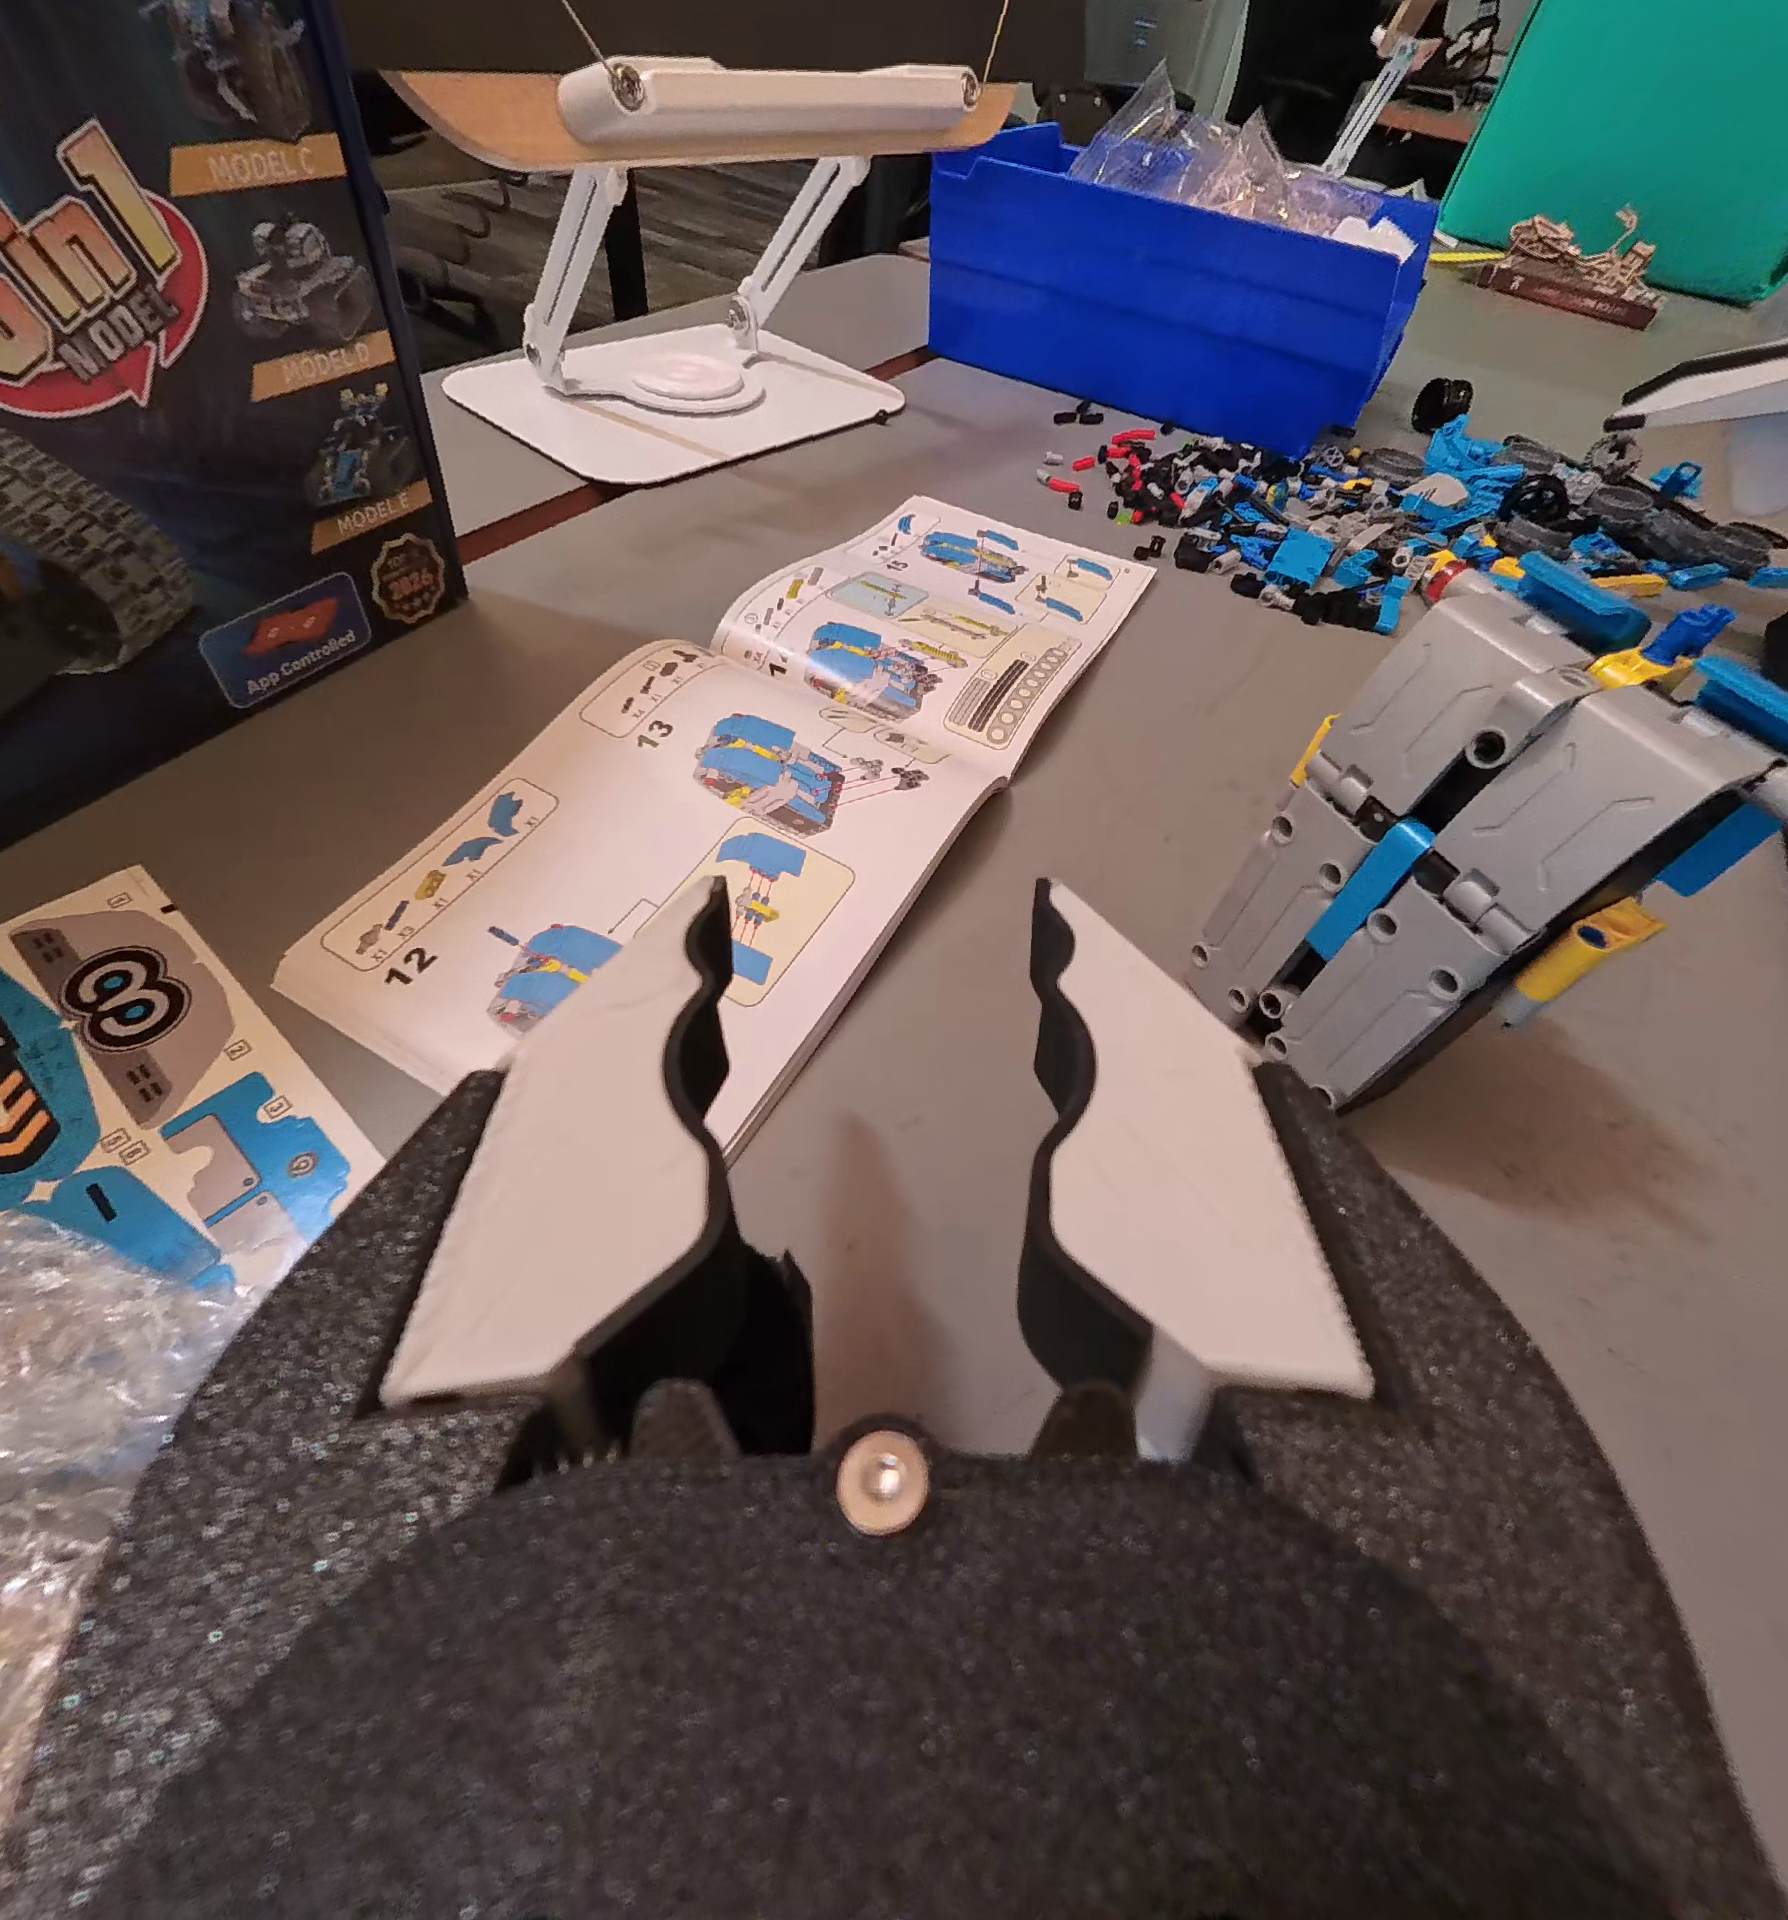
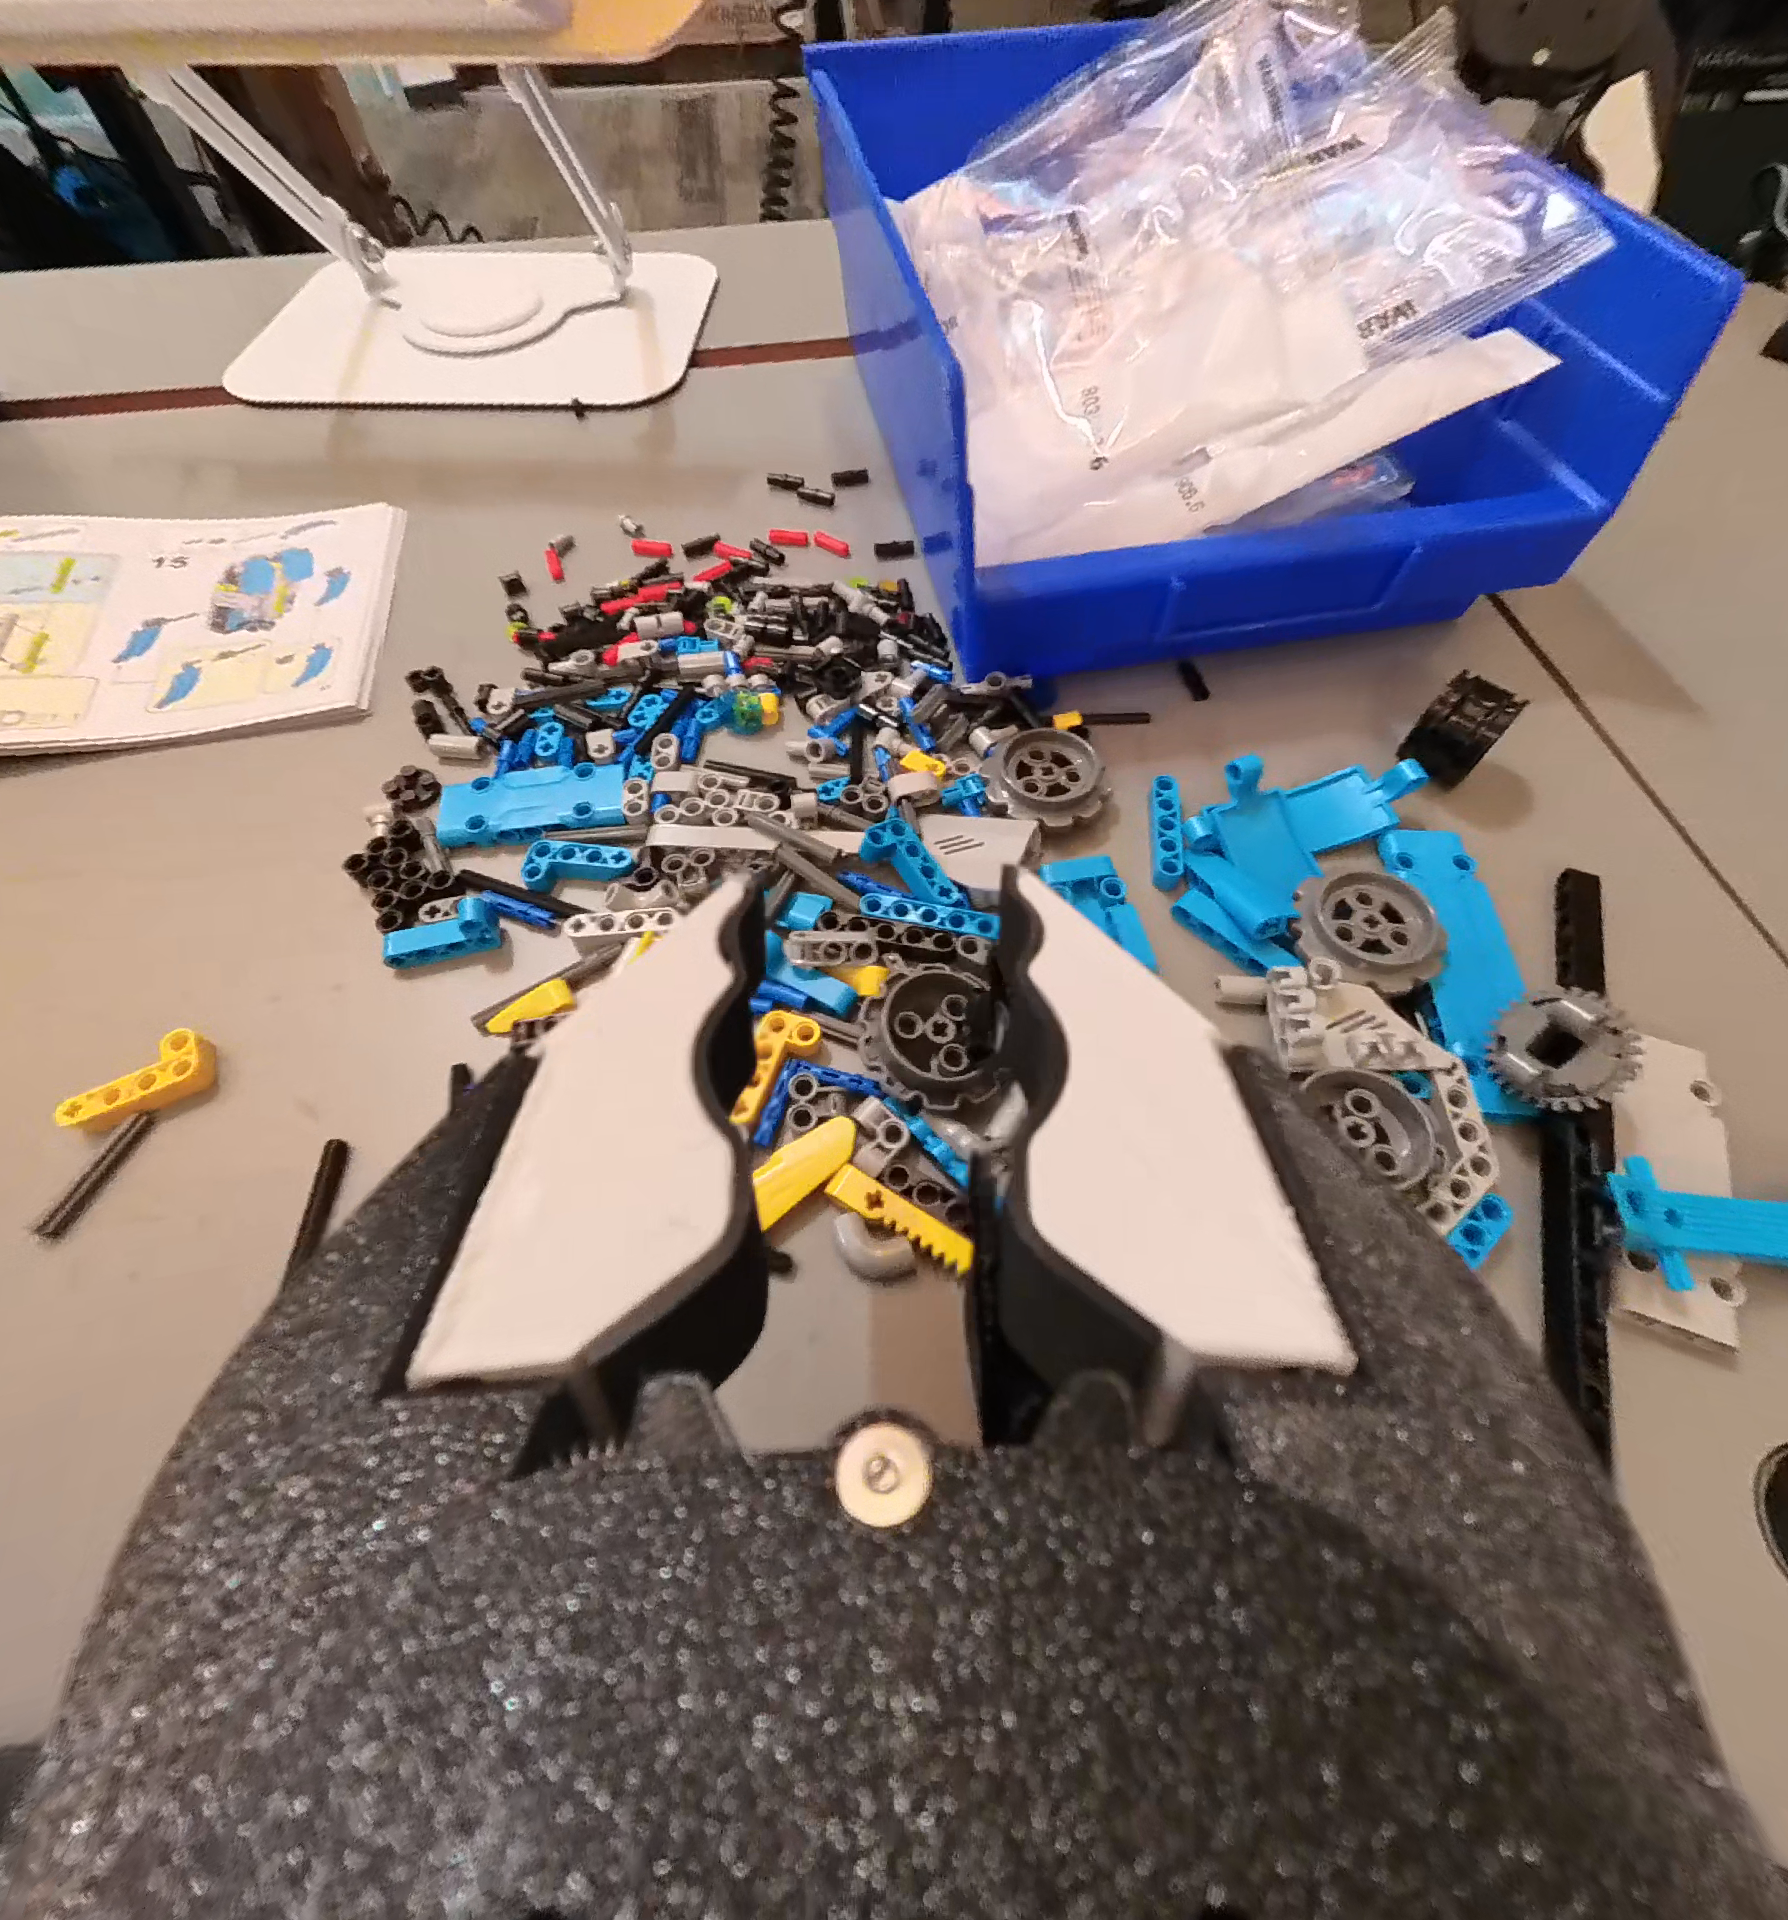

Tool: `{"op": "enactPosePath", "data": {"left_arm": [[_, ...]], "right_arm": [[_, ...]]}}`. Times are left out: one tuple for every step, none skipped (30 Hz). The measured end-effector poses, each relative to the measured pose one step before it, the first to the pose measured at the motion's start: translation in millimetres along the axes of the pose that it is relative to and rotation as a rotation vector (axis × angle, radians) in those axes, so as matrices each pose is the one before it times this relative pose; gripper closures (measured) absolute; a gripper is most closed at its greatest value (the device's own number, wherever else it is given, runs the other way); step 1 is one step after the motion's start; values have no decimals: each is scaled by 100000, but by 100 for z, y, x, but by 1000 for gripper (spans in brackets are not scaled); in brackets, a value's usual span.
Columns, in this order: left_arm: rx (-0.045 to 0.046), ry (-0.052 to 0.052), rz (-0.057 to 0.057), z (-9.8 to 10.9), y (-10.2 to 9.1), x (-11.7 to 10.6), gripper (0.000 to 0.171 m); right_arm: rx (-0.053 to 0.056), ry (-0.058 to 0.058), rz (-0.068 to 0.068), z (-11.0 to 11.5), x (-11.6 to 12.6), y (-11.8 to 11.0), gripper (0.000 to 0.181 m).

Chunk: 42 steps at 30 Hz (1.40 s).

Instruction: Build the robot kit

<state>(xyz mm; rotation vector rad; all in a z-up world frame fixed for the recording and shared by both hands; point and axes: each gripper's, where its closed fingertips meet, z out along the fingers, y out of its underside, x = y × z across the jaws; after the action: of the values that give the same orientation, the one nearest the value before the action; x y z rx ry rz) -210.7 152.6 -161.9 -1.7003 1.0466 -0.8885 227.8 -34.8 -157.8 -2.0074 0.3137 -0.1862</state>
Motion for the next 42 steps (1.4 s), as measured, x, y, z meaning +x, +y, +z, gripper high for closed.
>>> {"op": "enactPosePath", "data": {"left_arm": [[214,-27,205,-22,-24,21,114],[103,70,120,-24,-1,31,114],[-112,181,-54,-14,28,24,114],[-119,124,-177,-11,15,8,114],[-67,53,-305,9,8,-31,114],[-193,160,-454,31,24,-27,114],[-277,273,-531,19,35,-19,114],[-238,289,-566,31,34,-34,113],[-154,290,-581,12,19,-30,113],[-94,339,-572,13,13,-14,113],[-85,412,-595,8,11,-16,113],[-73,427,-638,-1,11,-14,113],[-21,389,-647,-7,6,-23,113],[99,283,-649,-11,-7,-32,113],[187,156,-668,-26,-24,-54,113],[101,173,-649,-11,-9,-47,113],[-67,286,-621,13,11,-42,113],[-206,383,-608,27,25,-10,113],[-270,444,-561,22,33,-5,113],[-232,433,-489,21,30,-2,113],[-153,365,-478,12,27,2,113],[-49,288,-501,1,17,-14,113],[90,228,-472,-17,-14,-18,113],[238,226,-435,-28,-27,-19,113],[329,238,-491,-40,-36,-20,113],[326,199,-585,-43,-28,-34,113],[265,170,-624,-36,-25,-41,113],[148,206,-616,-26,-14,-30,113],[-40,280,-617,-7,11,-20,113],[-179,339,-596,-10,31,-1,113],[-225,355,-554,-4,47,8,113],[-163,326,-453,4,31,12,113],[-27,209,-343,-13,14,2,113],[56,99,-283,-22,-1,-10,113],[29,79,-254,-17,4,-2,113],[-74,153,-233,-3,23,11,113],[-133,188,-213,4,26,9,113],[-69,98,-164,6,8,-5,113],[-20,17,-120,-3,6,-13,113],[-15,5,-115,1,-2,0,113],[-12,20,-106,-2,5,-14,113],[-14,22,-69,1,-2,-1,113]], "right_arm": [[297,2825,11,21,379,-66,134],[722,3335,1485,37,519,-138,130],[705,3544,2721,96,615,-261,124],[1621,4339,3395,173,773,-509,119],[3141,5305,4046,251,923,-825,118],[2925,5228,3997,370,889,-904,118],[1888,5304,3851,523,791,-868,118],[1241,4657,2367,628,602,-721,117],[430,4422,529,692,502,-463,117],[-904,4794,-1655,656,493,-133,117],[-1454,4464,-2568,639,365,56,118],[-1629,2723,-2773,621,88,218,119],[-1719,1998,-1853,617,-9,283,119],[-2069,1492,-1082,563,-7,345,120],[-1884,431,-735,528,-122,307,121],[-1902,440,-76,523,-39,233,121],[-2769,14,499,533,-27,294,123],[-3639,-822,783,515,-83,352,124],[-4186,-511,1220,496,45,345,124],[-4033,138,1166,453,216,263,124],[-3739,708,1018,370,354,222,126],[-2984,296,1239,294,303,159,129],[-2345,-805,1302,179,125,120,131],[-1967,-1876,1025,99,-83,120,133],[-1846,-1311,798,81,-36,167,136],[-1797,37,846,116,121,178,139],[-1186,-1088,468,144,-142,102,141],[-1072,-1693,-38,170,-314,123,143],[-1992,-360,-272,203,-144,282,143],[-2360,321,-419,193,-115,341,143],[-1230,-337,-635,107,-248,208,144],[-1,559,-769,91,-116,42,144],[427,2074,-1085,126,135,-62,144],[22,2028,-1298,211,163,-17,146],[-1209,1048,-1178,305,56,164,148],[-2009,-103,-551,315,-45,261,150],[-954,-1363,-263,156,-143,91,161],[-404,-1114,280,-48,-19,26,173],[-762,-896,317,-167,7,45,173],[255,-1779,-326,-322,-127,-158,174],[1296,-1867,164,-467,-94,-297,179],[1476,-2629,670,-612,-160,-354,180]]}}
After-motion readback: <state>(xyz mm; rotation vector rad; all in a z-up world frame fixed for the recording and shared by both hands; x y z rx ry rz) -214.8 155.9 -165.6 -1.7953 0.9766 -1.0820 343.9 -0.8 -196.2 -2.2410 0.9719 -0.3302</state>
